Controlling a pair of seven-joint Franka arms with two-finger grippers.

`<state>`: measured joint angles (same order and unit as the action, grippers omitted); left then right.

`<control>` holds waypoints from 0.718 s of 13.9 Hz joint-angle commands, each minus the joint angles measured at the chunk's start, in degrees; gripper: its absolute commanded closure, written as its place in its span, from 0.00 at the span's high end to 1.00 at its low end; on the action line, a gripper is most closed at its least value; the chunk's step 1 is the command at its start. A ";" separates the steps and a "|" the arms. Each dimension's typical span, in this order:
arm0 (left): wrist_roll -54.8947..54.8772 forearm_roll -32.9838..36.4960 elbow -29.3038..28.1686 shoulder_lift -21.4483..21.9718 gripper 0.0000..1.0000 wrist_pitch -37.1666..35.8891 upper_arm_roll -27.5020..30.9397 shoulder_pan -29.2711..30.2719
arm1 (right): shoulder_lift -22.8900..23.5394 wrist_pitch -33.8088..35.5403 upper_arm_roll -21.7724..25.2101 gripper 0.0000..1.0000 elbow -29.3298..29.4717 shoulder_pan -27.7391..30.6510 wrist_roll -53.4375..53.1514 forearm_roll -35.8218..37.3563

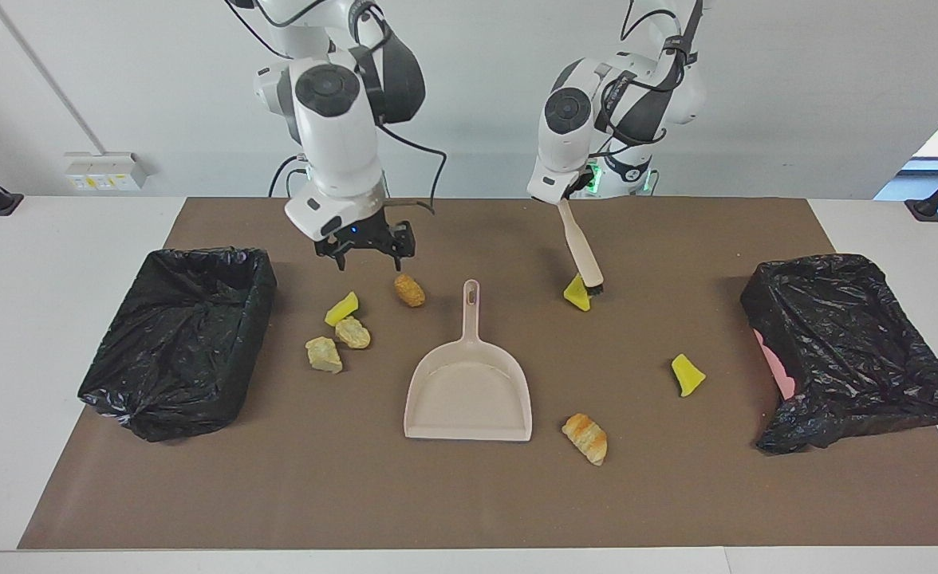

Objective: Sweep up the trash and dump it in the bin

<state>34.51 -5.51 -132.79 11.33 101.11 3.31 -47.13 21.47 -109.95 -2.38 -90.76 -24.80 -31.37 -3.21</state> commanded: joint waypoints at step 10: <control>-22.46 0.41 -16.71 9.76 0.00 9.17 0.91 4.40 | 2.61 -6.16 -1.40 0.86 -6.44 -3.51 5.97 -1.18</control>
<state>14.30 -5.51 -146.26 19.60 106.80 4.21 -45.19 24.78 -114.16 -3.47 -95.22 -28.35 -27.31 -3.30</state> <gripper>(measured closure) 0.736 0.035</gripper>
